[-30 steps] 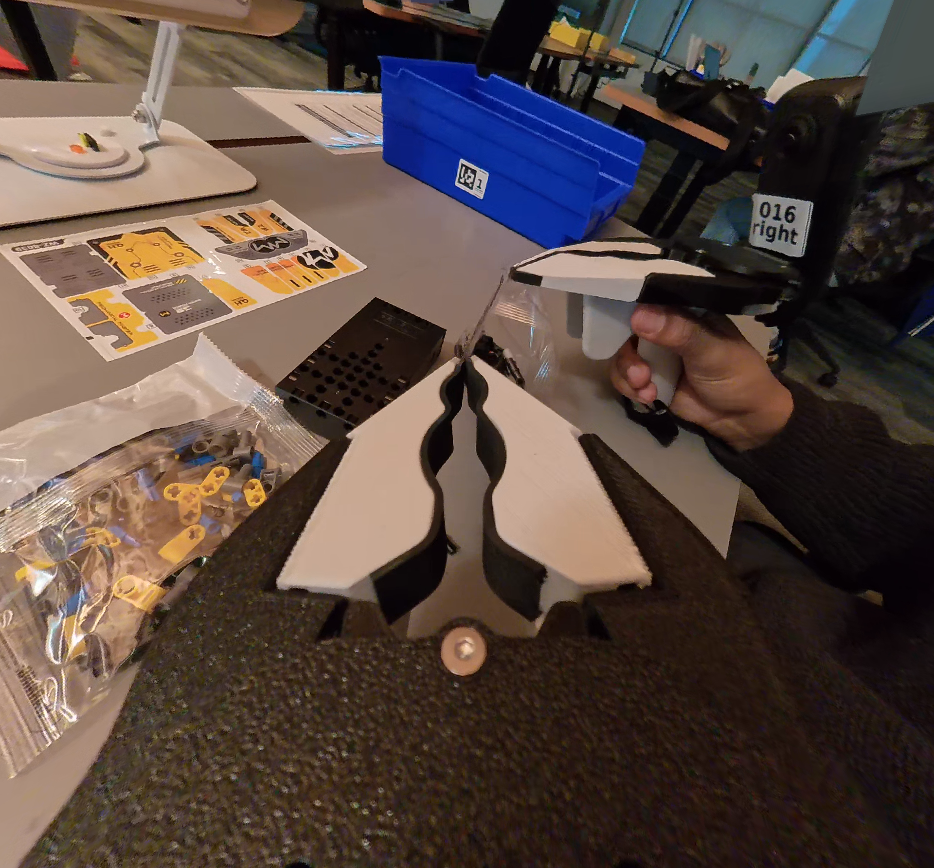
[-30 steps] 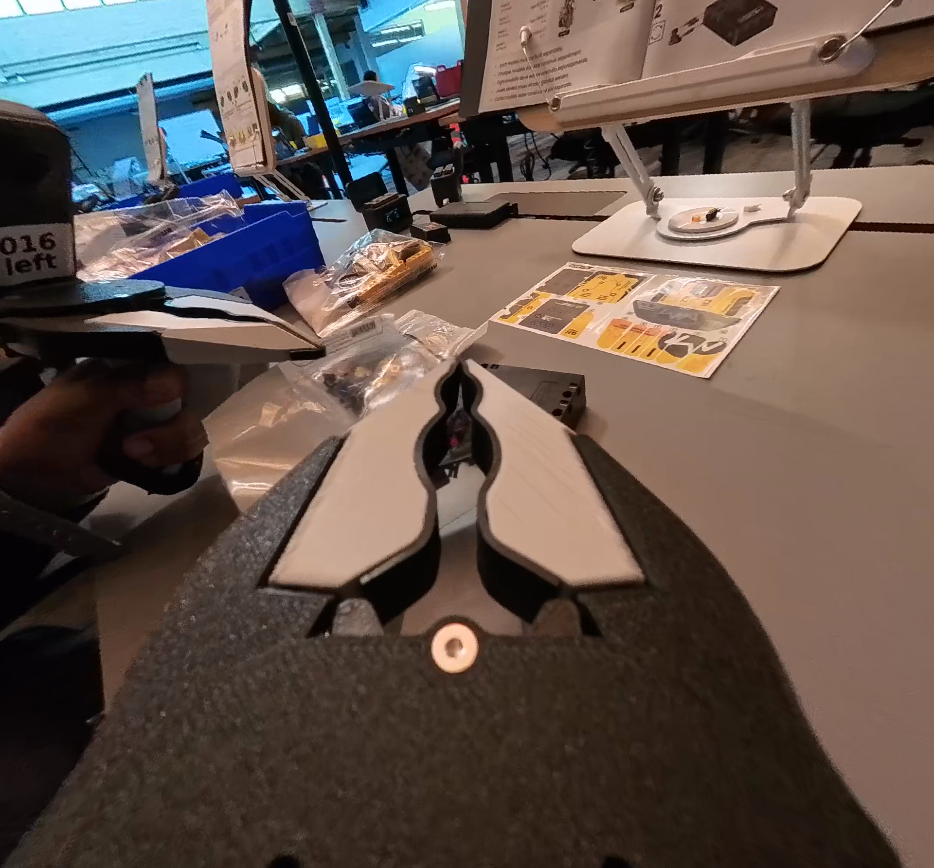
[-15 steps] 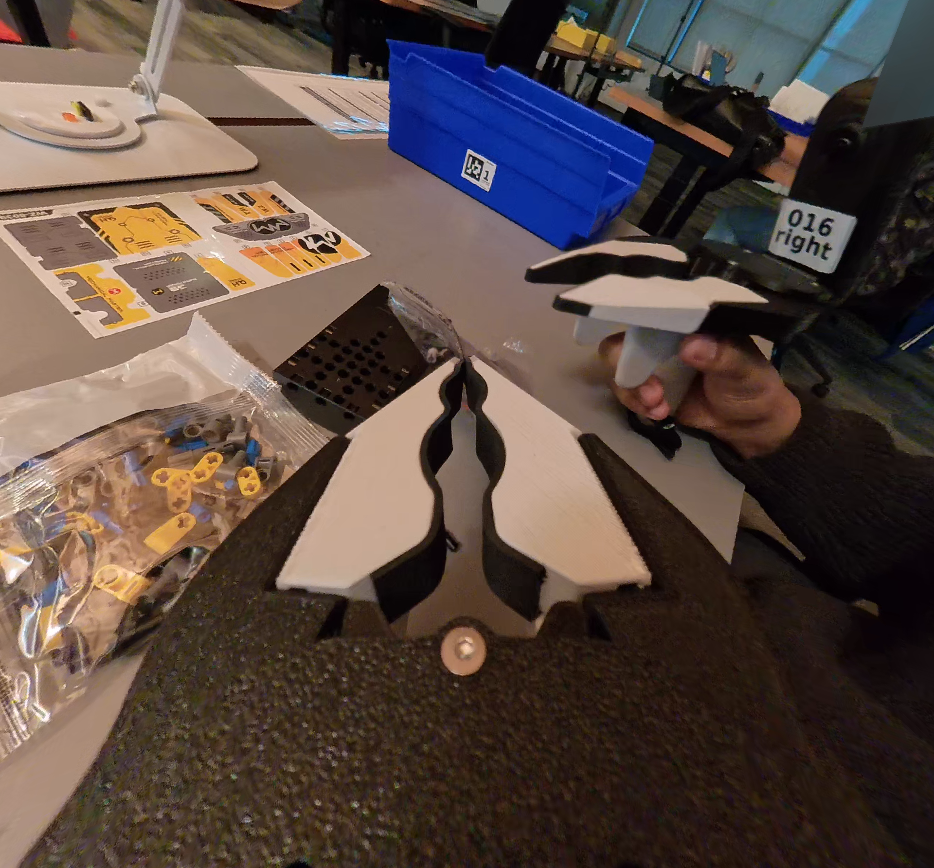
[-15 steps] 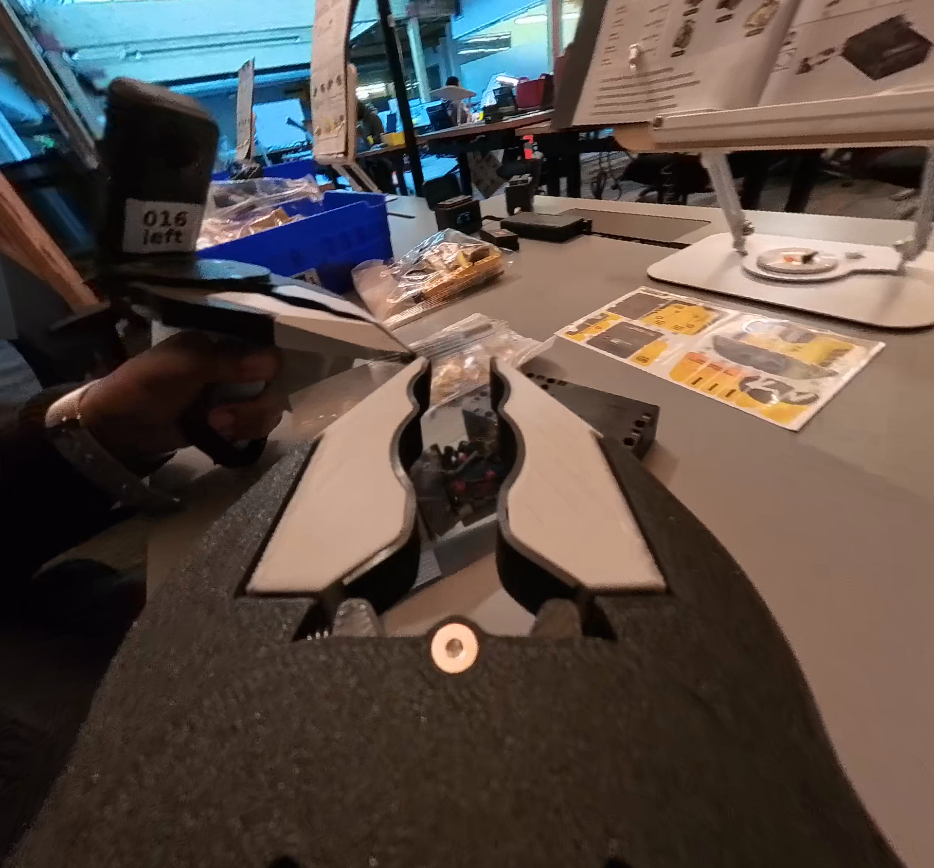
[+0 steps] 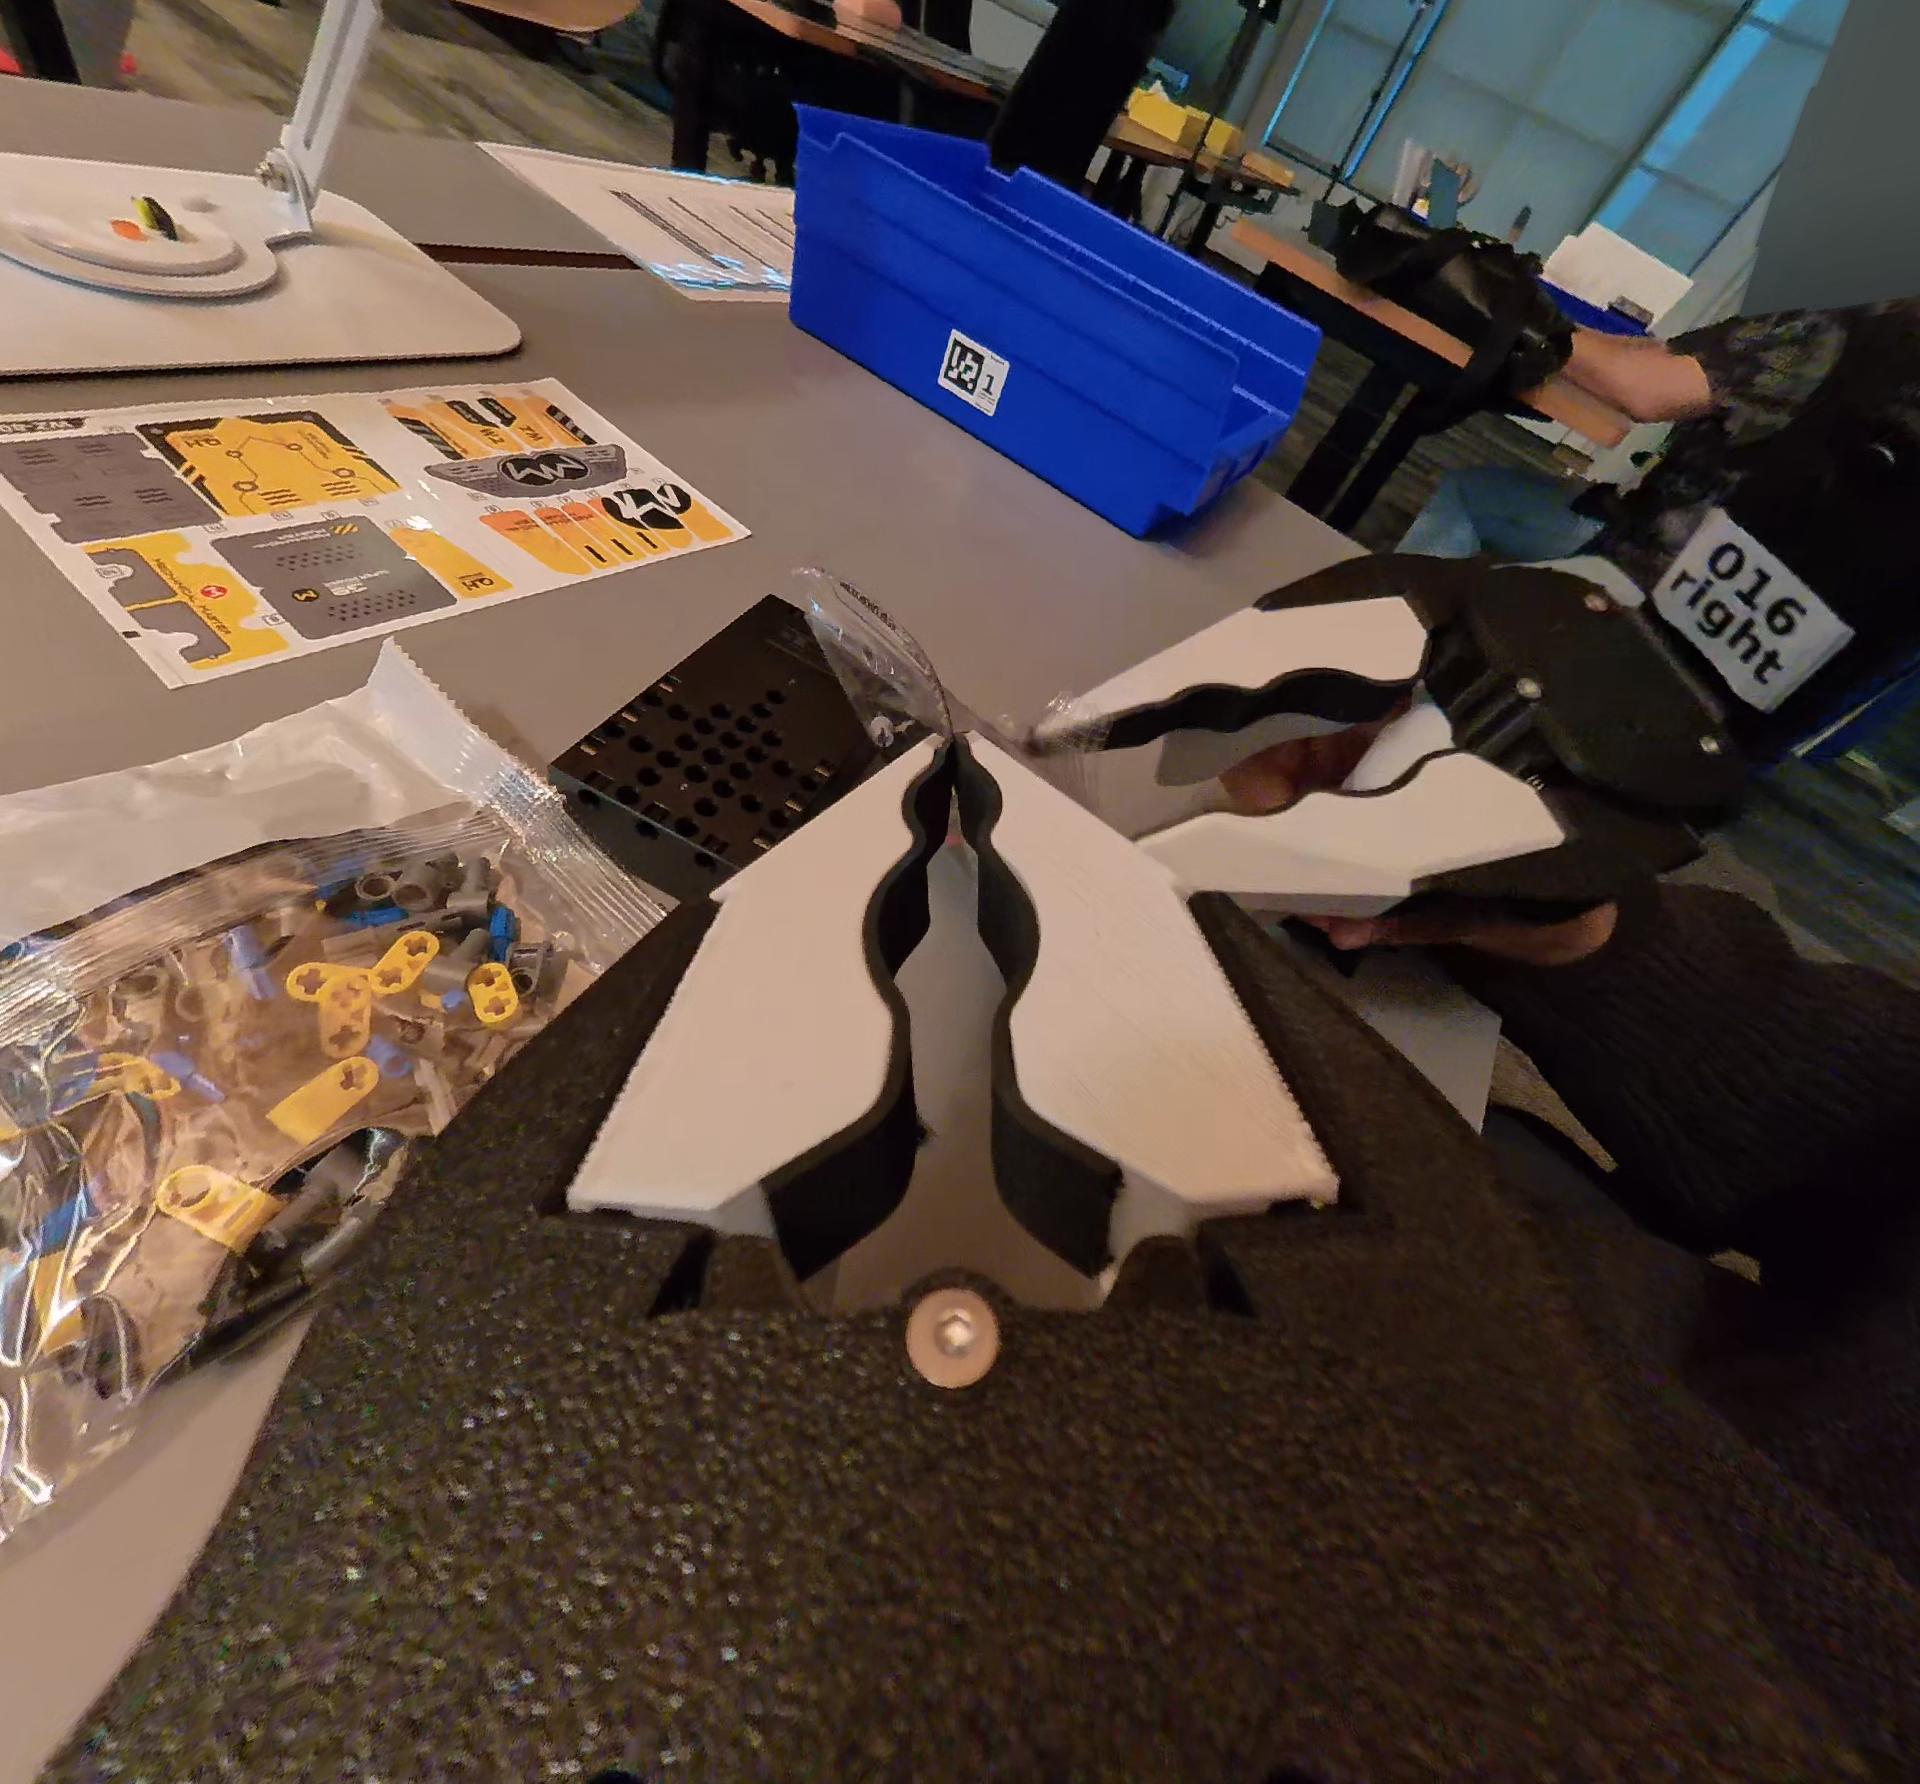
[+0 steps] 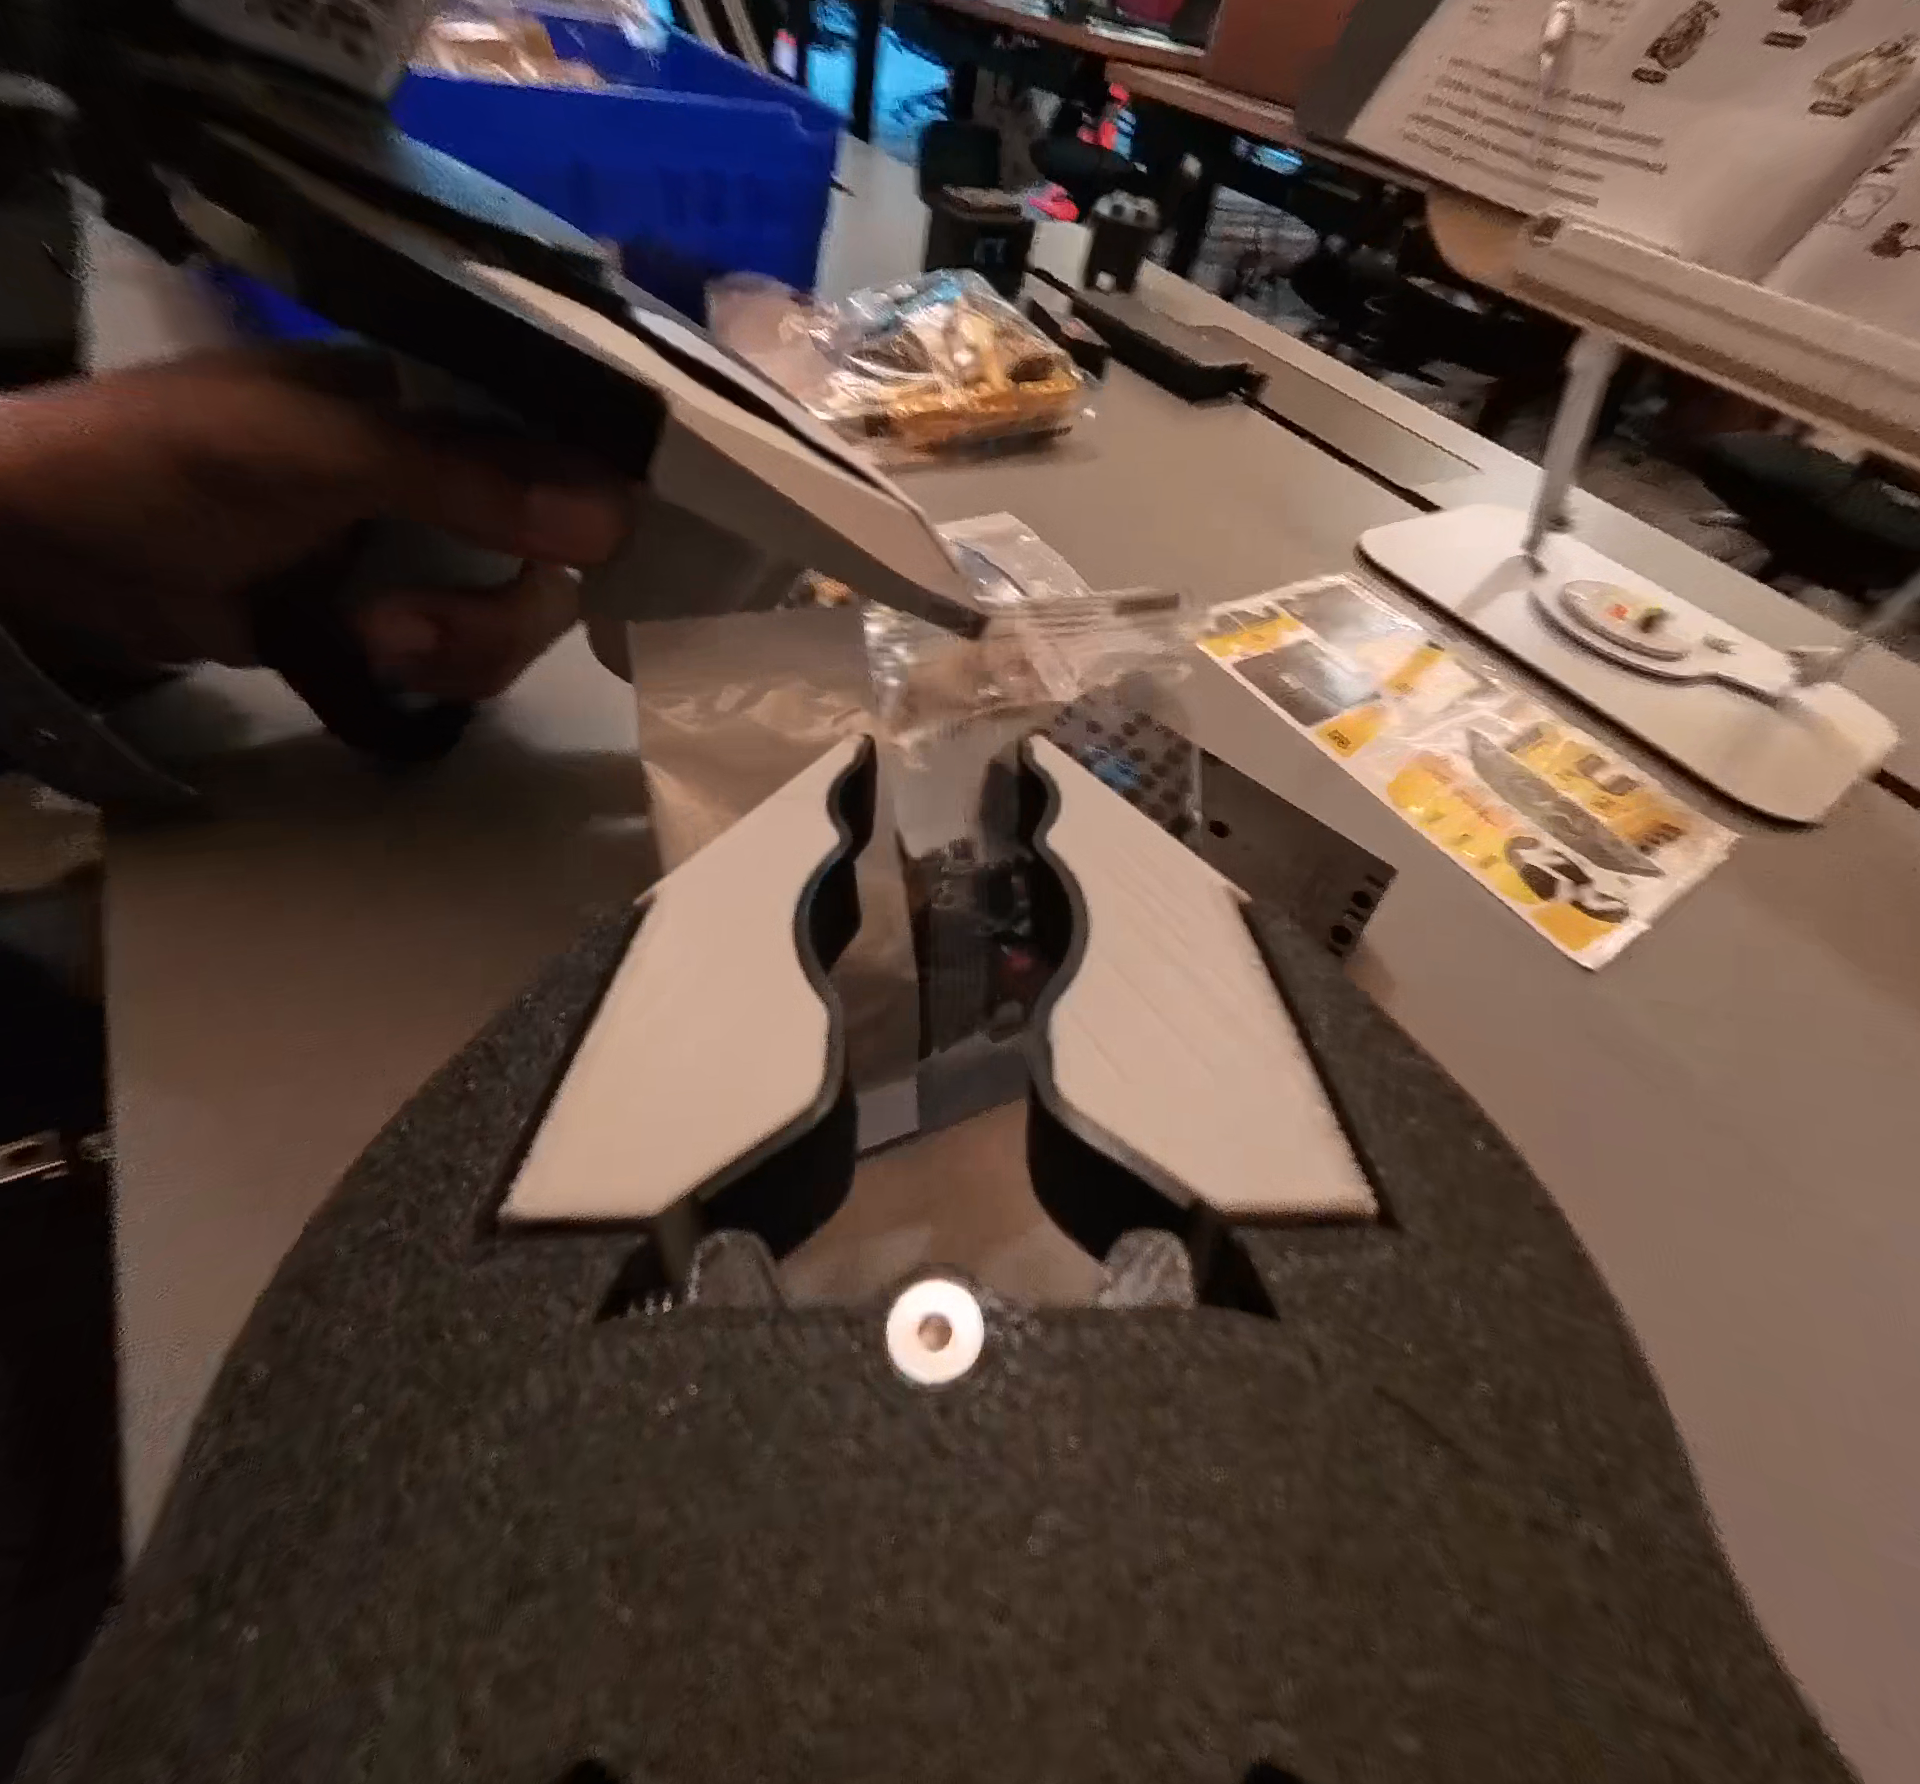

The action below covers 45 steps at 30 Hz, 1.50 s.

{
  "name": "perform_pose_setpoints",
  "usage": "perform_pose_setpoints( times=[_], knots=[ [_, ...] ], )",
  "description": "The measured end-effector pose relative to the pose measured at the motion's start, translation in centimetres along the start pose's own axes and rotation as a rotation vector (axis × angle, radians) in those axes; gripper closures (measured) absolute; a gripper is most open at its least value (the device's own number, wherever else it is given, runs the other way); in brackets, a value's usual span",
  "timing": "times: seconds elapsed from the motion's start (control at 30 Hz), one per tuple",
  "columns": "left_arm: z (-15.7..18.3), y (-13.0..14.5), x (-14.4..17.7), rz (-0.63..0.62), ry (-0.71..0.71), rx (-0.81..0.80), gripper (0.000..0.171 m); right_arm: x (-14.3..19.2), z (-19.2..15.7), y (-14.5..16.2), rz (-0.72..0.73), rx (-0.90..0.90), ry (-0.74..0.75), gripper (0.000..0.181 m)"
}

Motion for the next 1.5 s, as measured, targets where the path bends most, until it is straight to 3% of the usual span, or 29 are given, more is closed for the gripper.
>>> perform_pose_setpoints(
  times=[0.1, 0.17, 0.3, 0.4, 0.7, 0.9, 1.17, 1.3, 1.37, 1.5],
  knots=[
    [-0.2, 0.0, 0.1, -0.006, -0.008, -0.001, 0.171, -0.1, 0.4, 0.1, -0.017, -0.001, 0.077, 0.171],
    [-0.4, 0.0, 0.3, -0.003, -0.011, 0.003, 0.171, 0.3, 1.5, 0.1, 0.007, -0.093, 0.104, 0.181],
    [-0.5, 0.0, 0.4, -0.004, -0.006, 0.009, 0.171, 0.7, 3.9, 0.5, 0.033, -0.341, 0.042, 0.181],
    [-0.5, 0.1, 0.2, -0.013, 0.003, 0.01, 0.171, 0.9, 4.7, 0.8, 0.032, -0.425, 0.017, 0.181],
    [-0.5, 0.1, 0.1, -0.032, -0.001, 0.016, 0.171, 0.8, 4.4, 0.8, 0.029, -0.41, -0.007, 0.181],
    [1.0, -0.8, 0.1, -0.022, -0.039, -0.086, 0.15, 0.7, 4.2, 0.8, 0.02, -0.407, -0.029, 0.181],
    [3.1, -2.5, 0.8, 0.026, -0.054, -0.195, 0.146, 0.6, 3.8, 0.7, 0.014, -0.37, -0.06, 0.181],
    [3.6, -0.9, -0.6, -0.164, 0.034, -0.182, 0.146, 0.5, 3.2, 0.5, 0.009, -0.348, -0.12, 0.181],
    [3.3, 0.5, -1.6, -0.27, 0.021, -0.183, 0.145, 0.5, 2.9, 0.5, 0.004, -0.336, -0.144, 0.181],
    [3.3, 1.5, -2.4, -0.352, -0.035, -0.232, 0.144, 0.6, 2.6, 0.4, 0.012, -0.324, -0.17, 0.181]
  ],
)
Point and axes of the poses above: each gripper's, where its closed fingertips meet, x back along the fingers, y out of its underside, z = x × y across the jaws, the point moved 9 cm from there along x, back along the fingers, and after that the axes turned 10 degrees about y, right-handed, at the moved point
